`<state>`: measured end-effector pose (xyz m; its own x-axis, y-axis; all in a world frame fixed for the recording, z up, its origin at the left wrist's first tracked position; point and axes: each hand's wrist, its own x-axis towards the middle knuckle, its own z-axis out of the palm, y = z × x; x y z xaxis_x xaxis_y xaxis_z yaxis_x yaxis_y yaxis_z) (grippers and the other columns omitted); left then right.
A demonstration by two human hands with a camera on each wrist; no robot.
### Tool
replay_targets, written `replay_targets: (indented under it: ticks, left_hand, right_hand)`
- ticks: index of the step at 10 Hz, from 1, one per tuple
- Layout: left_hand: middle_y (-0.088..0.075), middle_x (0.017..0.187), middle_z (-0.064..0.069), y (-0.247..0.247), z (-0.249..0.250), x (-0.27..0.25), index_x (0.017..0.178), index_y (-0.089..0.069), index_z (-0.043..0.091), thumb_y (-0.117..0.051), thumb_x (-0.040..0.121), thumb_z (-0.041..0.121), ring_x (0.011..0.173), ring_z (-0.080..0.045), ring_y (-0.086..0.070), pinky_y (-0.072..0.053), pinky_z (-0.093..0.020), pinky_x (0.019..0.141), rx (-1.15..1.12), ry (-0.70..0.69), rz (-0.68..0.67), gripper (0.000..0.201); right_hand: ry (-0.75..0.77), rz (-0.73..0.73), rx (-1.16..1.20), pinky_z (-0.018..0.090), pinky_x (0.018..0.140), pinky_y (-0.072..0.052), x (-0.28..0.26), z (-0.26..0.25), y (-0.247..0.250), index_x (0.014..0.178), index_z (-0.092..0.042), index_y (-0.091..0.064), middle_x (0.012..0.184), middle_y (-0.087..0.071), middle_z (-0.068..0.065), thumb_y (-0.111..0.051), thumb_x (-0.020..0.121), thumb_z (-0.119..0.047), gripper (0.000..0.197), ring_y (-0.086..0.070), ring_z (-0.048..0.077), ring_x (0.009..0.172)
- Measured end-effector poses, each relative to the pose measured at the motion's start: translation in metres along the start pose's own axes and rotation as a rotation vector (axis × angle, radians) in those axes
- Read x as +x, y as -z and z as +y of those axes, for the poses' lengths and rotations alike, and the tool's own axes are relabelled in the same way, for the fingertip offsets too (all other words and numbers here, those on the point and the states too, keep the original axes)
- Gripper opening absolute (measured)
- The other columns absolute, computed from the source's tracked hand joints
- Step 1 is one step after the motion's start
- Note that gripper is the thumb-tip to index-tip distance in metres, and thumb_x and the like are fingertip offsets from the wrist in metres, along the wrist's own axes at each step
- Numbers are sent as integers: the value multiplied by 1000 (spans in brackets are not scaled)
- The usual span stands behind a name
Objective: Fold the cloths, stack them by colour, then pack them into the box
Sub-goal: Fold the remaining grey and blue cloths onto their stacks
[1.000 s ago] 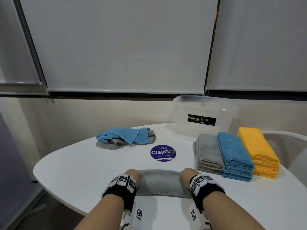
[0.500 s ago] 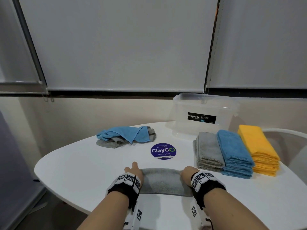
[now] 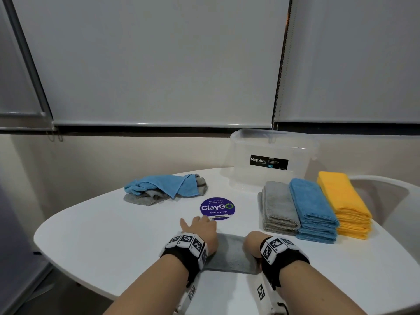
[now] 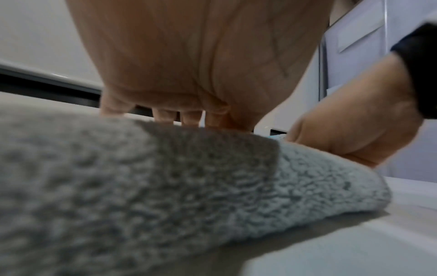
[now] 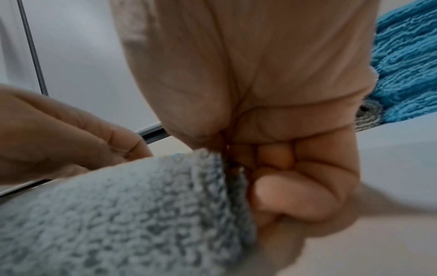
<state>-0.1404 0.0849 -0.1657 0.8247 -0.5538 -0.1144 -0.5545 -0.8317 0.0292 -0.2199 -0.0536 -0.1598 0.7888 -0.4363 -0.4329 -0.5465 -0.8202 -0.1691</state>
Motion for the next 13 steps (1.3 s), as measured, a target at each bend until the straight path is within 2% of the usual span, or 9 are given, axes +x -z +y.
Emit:
replay_targets:
  ticks: [2,3,4,6,7,8,9,11,13]
  left_hand:
    - [-48,128,-10,-16,14,4,126,-50,14,-40,97,26,119,-30,-48,-39,-43,98,-6,-155,-65,33]
    - [-51,128,-7,-12,13,5,125,-52,16,-46,92,31,119,-28,-49,-40,-40,98,35,-130,-72,37]
    - [-59,124,-10,-5,9,3,119,-58,11,-51,88,29,114,-28,-57,-47,-35,94,54,-146,-181,36]
    - [-56,127,-12,30,6,-7,119,-47,9,-43,96,31,112,-28,-55,-41,-33,91,-1,-218,-240,33]
    - [-59,109,-6,63,16,-3,109,-43,12,-43,97,39,91,-21,-52,-38,-30,78,-253,-236,-127,29]
    - [-58,97,-2,90,41,10,107,-45,13,-46,97,42,89,-19,-55,-40,-29,76,-581,-258,80,31]
    - [-63,97,-8,99,82,36,105,-46,12,-52,94,43,89,-24,-63,-53,-40,81,-1055,-212,135,34]
    - [-60,113,-17,98,137,94,130,-32,16,-48,86,14,102,-33,-61,-51,-50,92,-1437,-132,-16,47]
    - [-56,128,-17,42,142,120,144,-30,19,-55,80,8,109,-35,-60,-52,-44,92,-1005,-241,-200,70]
  right_hand:
    - [33,6,-70,30,91,-43,59,31,-34,137,-10,-45,141,-49,6,-49,93,-22,46,-54,19,109]
    - [36,-6,100,27,74,-50,28,21,-16,86,-4,-56,91,-59,11,-43,99,-22,25,-57,24,95]
    - [40,5,332,21,45,-36,7,24,-7,75,-11,-50,67,-55,9,-49,95,-27,25,-61,30,71]
    - [126,158,594,26,53,-45,-22,58,5,77,-18,-41,76,-58,6,-47,95,-35,25,-57,20,57]
    - [260,469,668,28,60,-48,-31,74,12,80,-17,-41,75,-53,0,-49,96,-33,24,-59,20,70]
    - [416,509,916,28,81,-55,-45,71,26,112,-28,-44,98,-57,-7,-57,93,-33,24,-62,10,92]
    - [567,326,1148,34,95,-52,-39,74,42,145,-46,-2,133,-46,-12,-64,89,-25,86,-56,11,120]
    - [405,549,850,31,101,-46,11,105,88,152,-30,1,133,-43,-6,-61,89,-10,91,-50,14,122]
    - [67,366,287,32,96,-44,48,131,88,135,-15,-41,130,-48,13,-61,86,-31,55,-51,26,112]
